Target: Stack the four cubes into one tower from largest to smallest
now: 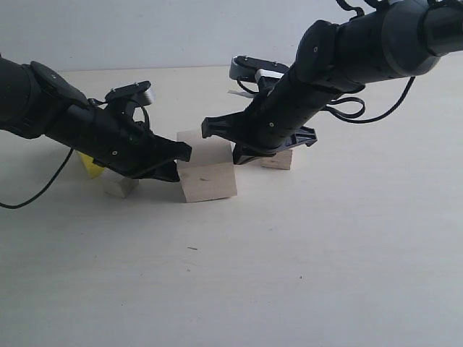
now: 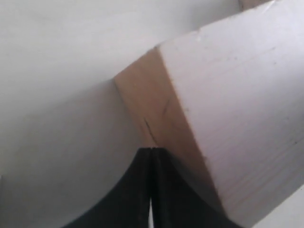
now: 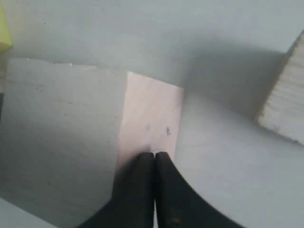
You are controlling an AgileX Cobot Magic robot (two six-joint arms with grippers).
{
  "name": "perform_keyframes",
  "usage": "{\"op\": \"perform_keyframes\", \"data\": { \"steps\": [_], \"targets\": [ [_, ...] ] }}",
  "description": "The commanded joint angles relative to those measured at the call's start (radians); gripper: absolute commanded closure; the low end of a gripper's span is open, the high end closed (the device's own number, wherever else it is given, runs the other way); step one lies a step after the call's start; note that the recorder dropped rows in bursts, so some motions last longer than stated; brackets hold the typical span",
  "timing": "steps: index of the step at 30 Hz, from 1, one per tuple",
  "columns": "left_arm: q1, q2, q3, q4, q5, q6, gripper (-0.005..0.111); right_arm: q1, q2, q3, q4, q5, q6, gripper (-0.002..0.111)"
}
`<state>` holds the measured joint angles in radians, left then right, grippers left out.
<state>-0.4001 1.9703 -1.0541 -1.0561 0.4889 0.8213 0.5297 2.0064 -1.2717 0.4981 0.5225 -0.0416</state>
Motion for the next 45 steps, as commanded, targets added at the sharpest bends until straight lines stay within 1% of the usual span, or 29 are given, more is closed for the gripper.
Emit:
{"op": "perform_keyframes", "data": {
  "steps": [1,6,21,25,30,36,39,42,45],
  "targets": [
    [-0.008,-0.003,-0.01,-0.024,0.046,0.009,0.107,0.006,-0.002,-0.015,0.018,0.014,-0.001,0.108],
    [-0.008,-0.003,-0.01,-0.024,0.046,0.009,0.107,0.006,-0.002,-0.015,-0.014,0.043,0.049,0.108],
    [-0.006,-0.003,-0.008,-0.016,0.029,0.009,0.107,0.006,-0.007,-0.015,-0.069,0.04,0.053,0.108],
    [0.002,-0.007,-0.008,0.007,0.029,-0.008,0.107,0.006,-0.026,-0.015,-0.078,0.04,0.053,0.108],
    [0.034,-0.03,-0.006,0.029,0.027,-0.026,0.107,0.006,-0.052,-0.015,-0.166,0.059,0.124,0.108],
    [0.082,-0.097,0.039,0.056,0.027,-0.059,0.107,0.006,-0.115,-0.015,-0.238,0.094,0.162,0.108],
    [0.105,-0.157,0.078,0.06,0.0,-0.059,0.107,0.006,-0.185,-0.012,-0.266,0.105,0.175,0.108],
    [0.123,-0.245,0.12,0.067,-0.045,-0.059,0.107,0.006,-0.286,0.003,-0.287,0.119,0.175,0.108],
    [0.123,-0.361,0.163,0.088,-0.124,-0.059,0.107,0.006,-0.412,0.073,-0.317,0.071,0.175,0.108]
  ]
}}
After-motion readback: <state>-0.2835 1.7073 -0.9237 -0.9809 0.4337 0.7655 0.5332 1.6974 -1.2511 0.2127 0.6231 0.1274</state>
